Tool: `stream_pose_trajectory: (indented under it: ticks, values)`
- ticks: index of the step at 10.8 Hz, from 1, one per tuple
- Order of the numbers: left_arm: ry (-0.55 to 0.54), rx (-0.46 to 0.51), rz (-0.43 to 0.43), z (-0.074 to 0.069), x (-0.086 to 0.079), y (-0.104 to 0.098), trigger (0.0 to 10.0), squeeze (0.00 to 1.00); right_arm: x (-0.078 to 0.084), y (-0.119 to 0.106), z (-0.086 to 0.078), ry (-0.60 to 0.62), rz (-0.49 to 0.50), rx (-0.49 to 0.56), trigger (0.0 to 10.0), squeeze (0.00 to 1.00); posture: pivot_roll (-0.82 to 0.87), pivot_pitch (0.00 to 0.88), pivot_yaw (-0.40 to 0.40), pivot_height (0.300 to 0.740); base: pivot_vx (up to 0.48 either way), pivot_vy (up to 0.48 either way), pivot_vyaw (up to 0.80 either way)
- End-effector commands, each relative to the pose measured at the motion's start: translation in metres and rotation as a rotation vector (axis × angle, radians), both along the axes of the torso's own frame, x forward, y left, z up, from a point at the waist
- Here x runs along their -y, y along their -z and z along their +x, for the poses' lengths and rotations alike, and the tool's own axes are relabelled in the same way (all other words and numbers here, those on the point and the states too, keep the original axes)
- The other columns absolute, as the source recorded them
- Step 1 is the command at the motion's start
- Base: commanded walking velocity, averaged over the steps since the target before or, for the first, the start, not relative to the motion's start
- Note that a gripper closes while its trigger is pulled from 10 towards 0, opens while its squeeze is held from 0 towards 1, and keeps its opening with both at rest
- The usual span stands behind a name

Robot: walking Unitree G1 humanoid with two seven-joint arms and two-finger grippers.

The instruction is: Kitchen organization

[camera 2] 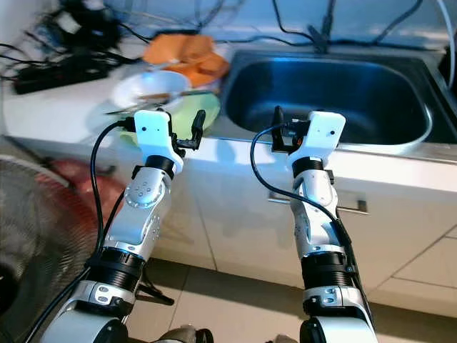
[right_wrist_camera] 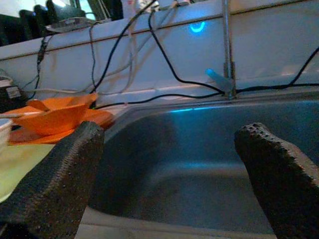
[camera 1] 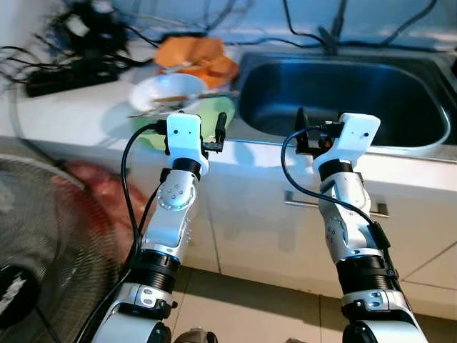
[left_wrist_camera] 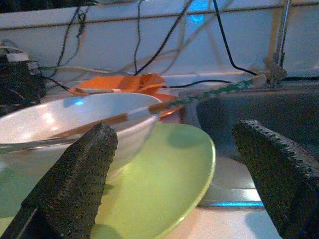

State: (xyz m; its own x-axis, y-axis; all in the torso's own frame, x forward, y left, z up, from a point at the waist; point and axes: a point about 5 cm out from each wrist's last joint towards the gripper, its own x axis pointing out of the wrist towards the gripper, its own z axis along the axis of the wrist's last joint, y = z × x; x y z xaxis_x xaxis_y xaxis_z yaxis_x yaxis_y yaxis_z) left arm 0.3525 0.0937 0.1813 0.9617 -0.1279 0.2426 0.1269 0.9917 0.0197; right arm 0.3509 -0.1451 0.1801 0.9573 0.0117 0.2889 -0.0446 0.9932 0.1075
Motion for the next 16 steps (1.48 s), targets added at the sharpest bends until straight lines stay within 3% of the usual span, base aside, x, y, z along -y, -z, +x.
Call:
stream_pose_trajectory:
  ticks: [1, 5, 8, 13, 16]
  values:
    - [0.016, 0.016, 0.032, -0.002, 0.001, 0.0, 10.0, 0.0, -0.002, -0.001, 0.0, 0.0, 0.004, 0.008, 10.0, 0.0, -0.01, 0.091, 0.078, 0.74, 0.0, 0.0, 0.0]
    - [0.038, 0.041, 0.033, -0.003, 0.004, -0.003, 10.0, 0.0, -0.001, 0.0, 0.0, 0.001, 0.005, 0.004, 10.0, 0.0, -0.01, 0.095, 0.077, 0.74, 0.0, 0.0, 0.0]
    - [0.05, 0.059, 0.083, -0.004, 0.005, -0.005, 10.0, 0.0, -0.001, 0.0, 0.0, 0.002, 0.013, 0.003, 10.0, 0.0, -0.01, 0.095, 0.077, 0.74, 0.0, 0.0, 0.0]
    - [0.034, 0.219, 0.405, -0.003, 0.012, -0.029, 10.0, 0.0, -0.001, 0.0, 0.001, 0.004, 0.017, 0.003, 10.0, 0.0, 0.0, 0.088, 0.083, 0.74, 0.0, 0.0, 0.0]
    - [0.044, 0.211, 0.414, -0.004, 0.014, -0.024, 10.0, 0.0, -0.001, 0.0, 0.0, 0.005, 0.018, 0.005, 10.0, 0.0, -0.01, 0.081, 0.085, 0.74, 0.0, 0.0, 0.0]
